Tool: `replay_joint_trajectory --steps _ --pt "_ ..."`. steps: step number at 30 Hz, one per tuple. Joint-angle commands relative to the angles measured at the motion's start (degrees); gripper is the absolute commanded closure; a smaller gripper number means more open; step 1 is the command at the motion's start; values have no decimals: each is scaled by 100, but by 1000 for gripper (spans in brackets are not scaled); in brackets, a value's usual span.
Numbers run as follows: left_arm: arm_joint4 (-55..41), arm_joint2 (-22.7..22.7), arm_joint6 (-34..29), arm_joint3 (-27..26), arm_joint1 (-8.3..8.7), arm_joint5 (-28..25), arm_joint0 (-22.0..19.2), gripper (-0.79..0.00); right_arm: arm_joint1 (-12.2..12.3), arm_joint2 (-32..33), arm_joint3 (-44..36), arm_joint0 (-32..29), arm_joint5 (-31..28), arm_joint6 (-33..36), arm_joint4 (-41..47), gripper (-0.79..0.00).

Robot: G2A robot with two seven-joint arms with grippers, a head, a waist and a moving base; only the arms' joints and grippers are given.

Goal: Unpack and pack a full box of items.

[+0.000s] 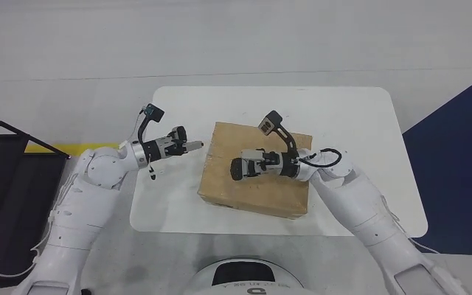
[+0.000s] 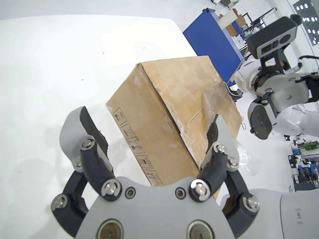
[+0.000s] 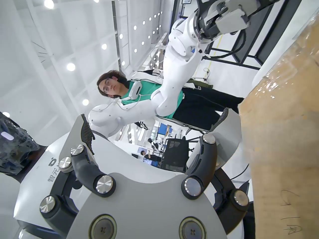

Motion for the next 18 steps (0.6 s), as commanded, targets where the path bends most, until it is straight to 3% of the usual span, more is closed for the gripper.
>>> replay_joint_trajectory --steps 1,7,13,18 --pt "9 -15 -1 -7 11 -14 4 -785 11 73 -23 -36 -87 -53 -71 -785" --pt "54 3 -62 -258 37 -5 20 -785 157 657 -363 -443 -225 -312 -635 -785" --pt "124 320 -600 -990 56 47 126 -785 336 1502 -869 -1185 -235 -385 -731 -785" --pt "1112 798 -885 -1639 42 249 52 -785 408 1924 -1133 -1626 -364 -391 -671 -785"
